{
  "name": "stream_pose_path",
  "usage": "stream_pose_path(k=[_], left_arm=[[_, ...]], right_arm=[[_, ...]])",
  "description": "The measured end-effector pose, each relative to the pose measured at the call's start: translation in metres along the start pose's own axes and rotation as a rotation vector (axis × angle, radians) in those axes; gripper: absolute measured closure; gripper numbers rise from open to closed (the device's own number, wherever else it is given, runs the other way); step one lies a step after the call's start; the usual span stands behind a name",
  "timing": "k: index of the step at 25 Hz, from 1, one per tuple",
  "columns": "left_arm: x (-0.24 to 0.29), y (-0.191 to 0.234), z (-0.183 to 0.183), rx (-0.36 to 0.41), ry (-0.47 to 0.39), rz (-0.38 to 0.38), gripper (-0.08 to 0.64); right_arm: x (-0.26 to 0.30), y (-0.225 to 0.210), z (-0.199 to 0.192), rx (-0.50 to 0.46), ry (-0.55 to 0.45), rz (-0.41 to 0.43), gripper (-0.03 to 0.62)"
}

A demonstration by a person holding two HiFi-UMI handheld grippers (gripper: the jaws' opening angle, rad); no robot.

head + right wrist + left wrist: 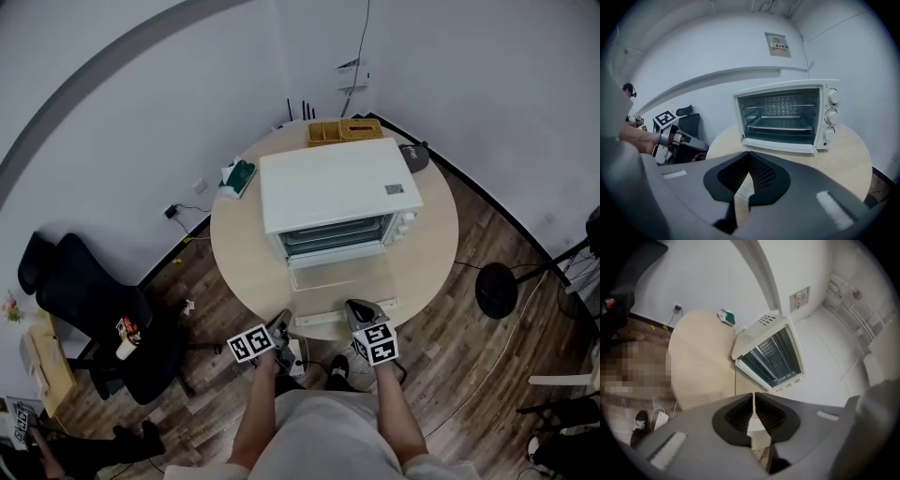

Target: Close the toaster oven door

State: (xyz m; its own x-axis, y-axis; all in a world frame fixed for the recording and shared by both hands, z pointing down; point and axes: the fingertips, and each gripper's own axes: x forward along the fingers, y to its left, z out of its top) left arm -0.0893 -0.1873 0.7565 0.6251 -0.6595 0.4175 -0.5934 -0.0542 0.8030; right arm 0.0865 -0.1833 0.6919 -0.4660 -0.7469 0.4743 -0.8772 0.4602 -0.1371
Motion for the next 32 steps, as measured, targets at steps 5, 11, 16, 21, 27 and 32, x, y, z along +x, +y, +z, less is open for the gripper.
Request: stream_pose_path(k=[5, 11, 16, 21, 27, 32], left_arm=[[0.003, 0.022, -0.028, -0.178, 0.014, 0.010, 0.422], [0.013, 0.029, -0.051, -0.315, 0.012, -0.028, 0.411], [0.015, 0.032, -0.056, -0.311, -0.029, 0.014, 0.414], [0.011, 0.029, -0.052, -0.321, -0.079, -0.006, 0.456], [0.007, 0.014, -0.040, -0.314, -0.108, -0.047, 0.454], [0.005, -0.011, -0.011, -0.276, -0.162, -0.101, 0.440]], right_arm=[[0.003, 0.001, -0.006, -0.037, 0.026, 0.032, 0.592], [0.003, -0.003, -0.007, -0.064, 0.040, 0.050, 0.592], [0.000, -0.003, -0.010, -0.083, 0.044, 0.060, 0.592], [-0.003, -0.003, -0.017, -0.149, 0.065, 0.066, 0.592], [-0.001, 0.009, -0.023, -0.285, 0.088, 0.116, 0.592], [-0.005, 0.039, 0.002, -0.487, 0.069, 0.197, 0.591]])
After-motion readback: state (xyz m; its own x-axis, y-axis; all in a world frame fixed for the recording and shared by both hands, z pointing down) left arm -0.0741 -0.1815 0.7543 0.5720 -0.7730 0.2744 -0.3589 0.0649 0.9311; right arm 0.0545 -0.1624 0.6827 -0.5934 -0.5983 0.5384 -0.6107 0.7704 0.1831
